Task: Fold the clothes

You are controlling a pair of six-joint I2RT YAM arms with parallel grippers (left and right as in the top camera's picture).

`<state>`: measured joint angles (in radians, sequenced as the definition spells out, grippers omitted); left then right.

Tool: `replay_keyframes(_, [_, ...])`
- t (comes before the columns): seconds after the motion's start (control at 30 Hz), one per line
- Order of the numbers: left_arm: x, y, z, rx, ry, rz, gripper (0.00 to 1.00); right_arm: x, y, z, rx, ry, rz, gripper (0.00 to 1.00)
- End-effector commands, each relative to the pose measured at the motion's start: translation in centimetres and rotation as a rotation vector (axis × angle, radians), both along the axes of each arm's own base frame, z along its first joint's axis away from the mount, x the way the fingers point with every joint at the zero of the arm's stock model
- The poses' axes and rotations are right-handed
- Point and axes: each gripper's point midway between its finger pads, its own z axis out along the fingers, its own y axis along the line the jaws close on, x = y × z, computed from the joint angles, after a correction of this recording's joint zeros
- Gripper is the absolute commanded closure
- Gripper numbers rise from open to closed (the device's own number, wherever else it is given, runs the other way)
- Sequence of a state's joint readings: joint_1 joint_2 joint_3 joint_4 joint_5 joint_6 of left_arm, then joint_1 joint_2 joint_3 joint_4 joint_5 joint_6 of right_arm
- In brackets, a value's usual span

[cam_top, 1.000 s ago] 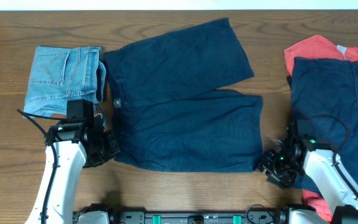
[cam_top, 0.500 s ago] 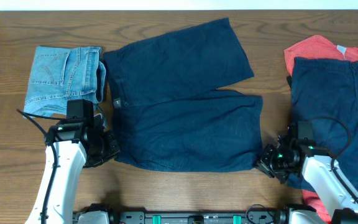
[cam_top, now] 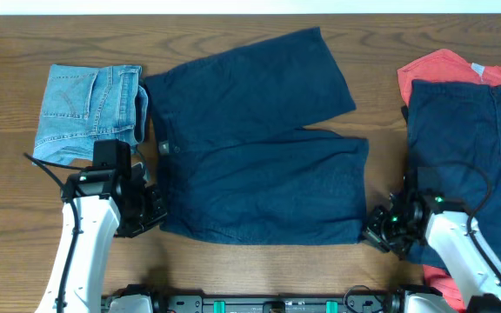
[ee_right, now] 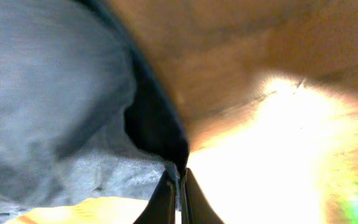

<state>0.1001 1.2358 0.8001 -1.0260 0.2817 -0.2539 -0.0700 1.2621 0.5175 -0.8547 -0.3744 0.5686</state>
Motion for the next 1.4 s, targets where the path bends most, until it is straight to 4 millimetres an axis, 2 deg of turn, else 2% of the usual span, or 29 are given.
replay_keyframes(0.0, [0.5,0.3,1.7,0.015,-0.021,-0.014,0.94,2.8,-1.0,3.1,-0.057,-0.128,0.080,0.99])
replay_keyframes(0.13, [0.2,0.3,3.5,0.013,-0.008,-0.015,0.94,4.8,-1.9,7.7,-0.115,-0.232,0.106,0.99])
replay_keyframes(0.27, [0.1,0.2,5.6,0.016,-0.030,-0.014,0.94,7.0,-3.0,13.6,-0.190,-0.372,0.096,0.99])
replay_keyframes(0.37, [-0.6,0.2,6.6,0.017,-0.042,-0.015,0.94,7.8,-3.9,17.2,-0.247,-0.443,0.082,0.99])
replay_keyframes(0.53, [-2.9,-0.3,8.0,0.002,-0.058,-0.015,0.94,8.3,-4.6,21.5,-0.296,-0.513,0.066,0.99])
replay_keyframes(0.73, [-5.1,-3.2,10.4,-0.150,-0.143,-0.020,0.94,9.2,-4.8,25.8,-0.315,-0.623,0.047,0.99])
replay_keyframes(0.9, [-5.8,-3.4,11.2,-0.154,-0.189,0.008,0.94,10.3,-4.9,26.7,-0.314,-0.665,0.024,0.99])
replay_keyframes(1.03, [-4.9,-1.9,10.7,-0.073,-0.204,0.062,0.94,12.2,-4.9,26.3,-0.306,-0.670,0.008,0.99])
replay_keyframes(1.17, [-2.4,-1.1,10.0,-0.044,-0.253,0.108,0.94,15.3,-4.8,25.3,-0.295,-0.679,0.015,0.99])
replay_keyframes(1.37, [0.4,1.1,7.7,0.063,-0.216,0.151,0.94,21.8,-4.0,24.6,-0.232,-0.786,0.033,0.99])
